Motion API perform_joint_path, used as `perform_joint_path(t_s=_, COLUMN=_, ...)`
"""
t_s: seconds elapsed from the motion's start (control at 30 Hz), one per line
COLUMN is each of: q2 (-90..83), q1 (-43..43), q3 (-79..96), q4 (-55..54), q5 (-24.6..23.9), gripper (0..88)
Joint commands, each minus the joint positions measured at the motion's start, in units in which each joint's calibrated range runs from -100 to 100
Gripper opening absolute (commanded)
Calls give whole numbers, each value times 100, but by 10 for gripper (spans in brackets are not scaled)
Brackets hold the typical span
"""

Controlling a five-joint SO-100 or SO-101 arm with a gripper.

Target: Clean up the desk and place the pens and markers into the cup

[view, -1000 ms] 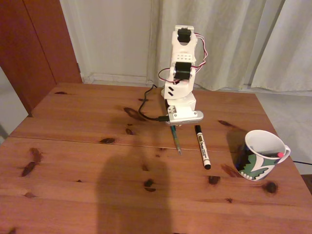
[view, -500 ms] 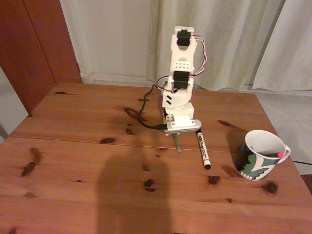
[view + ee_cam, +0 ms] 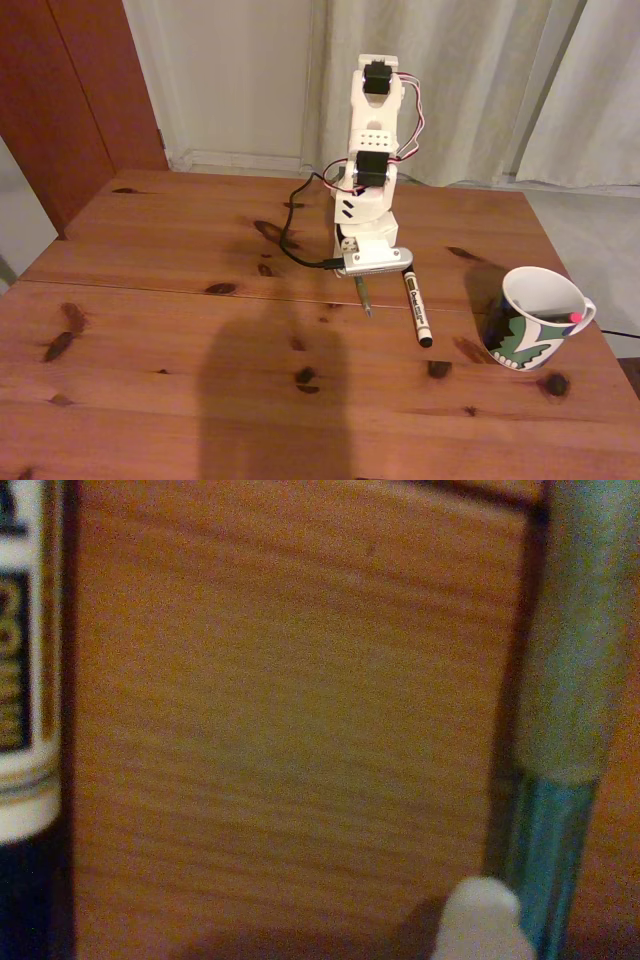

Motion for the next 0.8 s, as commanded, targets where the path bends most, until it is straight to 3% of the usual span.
perform_joint_path(t_s=0.0, q2=-101, q1=-8, q3=30, q4=-102, q5=30, gripper=181)
perform_joint_path(t_s=0.5, q2=-110, q1=0, q3=977, q4=-1169, q5=140, gripper=173)
perform_joint_path(t_s=0.63, q2=-110, q1=24, q3=986, q4=-1169, q5=166, gripper=12)
perform_joint_path(t_s=0.77, q2=-110, q1=24, q3=995, q4=-1169, q5=156, gripper=8)
